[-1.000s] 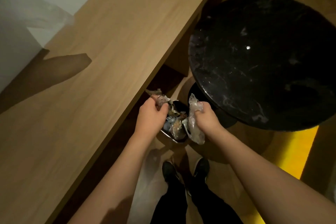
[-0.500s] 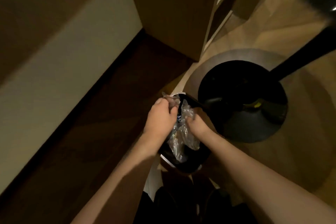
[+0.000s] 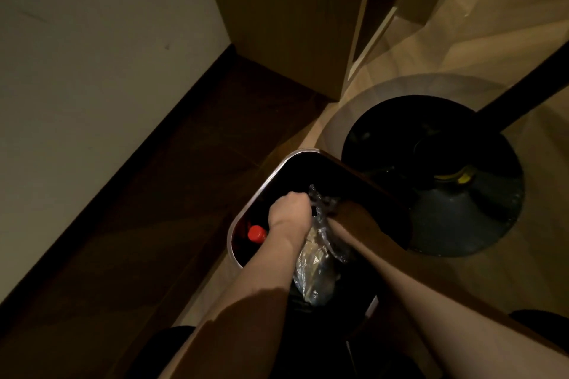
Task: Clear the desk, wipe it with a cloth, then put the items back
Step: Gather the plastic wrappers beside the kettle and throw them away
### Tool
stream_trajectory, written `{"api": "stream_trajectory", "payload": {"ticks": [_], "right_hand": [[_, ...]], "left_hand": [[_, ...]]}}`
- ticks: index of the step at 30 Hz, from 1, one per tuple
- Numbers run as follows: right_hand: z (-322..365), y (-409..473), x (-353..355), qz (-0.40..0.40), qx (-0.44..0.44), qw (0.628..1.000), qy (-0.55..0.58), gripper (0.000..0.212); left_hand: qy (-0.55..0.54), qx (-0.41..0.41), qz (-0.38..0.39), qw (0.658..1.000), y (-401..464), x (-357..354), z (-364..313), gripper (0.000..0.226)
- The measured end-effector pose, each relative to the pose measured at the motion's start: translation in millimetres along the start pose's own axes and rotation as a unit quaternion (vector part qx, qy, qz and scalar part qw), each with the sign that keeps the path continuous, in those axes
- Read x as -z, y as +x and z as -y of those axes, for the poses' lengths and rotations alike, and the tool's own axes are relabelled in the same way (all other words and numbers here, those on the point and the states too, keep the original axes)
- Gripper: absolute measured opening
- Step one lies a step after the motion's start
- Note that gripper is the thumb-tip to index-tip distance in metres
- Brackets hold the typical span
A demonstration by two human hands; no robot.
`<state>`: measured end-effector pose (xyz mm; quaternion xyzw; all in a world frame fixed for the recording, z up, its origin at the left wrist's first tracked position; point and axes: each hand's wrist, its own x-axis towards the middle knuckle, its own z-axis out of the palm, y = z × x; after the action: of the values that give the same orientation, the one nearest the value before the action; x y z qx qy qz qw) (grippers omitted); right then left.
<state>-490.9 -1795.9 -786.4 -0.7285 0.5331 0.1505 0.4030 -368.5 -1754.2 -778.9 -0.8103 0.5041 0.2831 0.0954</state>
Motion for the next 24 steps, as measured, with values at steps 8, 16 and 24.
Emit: {"api": "stream_trajectory", "payload": {"ticks": [8, 16, 24], "right_hand": [[11, -7, -2, -0.02, -0.01, 0.999, 0.026, 0.031], [76, -130, 95, -0.114, -0.019, 0.992, 0.041, 0.049], [158, -285, 237, -0.081, 0.017, 0.995, 0.048, 0.059]], "left_hand": [[-0.047, 0.043, -0.012, 0.998, -5, 2, 8, 0.031], [-0.047, -0.006, -0.102, 0.994, -102, 123, -15, 0.02], [-0.084, -0.015, -0.164, 0.983, -243, 303, -34, 0.032]]}}
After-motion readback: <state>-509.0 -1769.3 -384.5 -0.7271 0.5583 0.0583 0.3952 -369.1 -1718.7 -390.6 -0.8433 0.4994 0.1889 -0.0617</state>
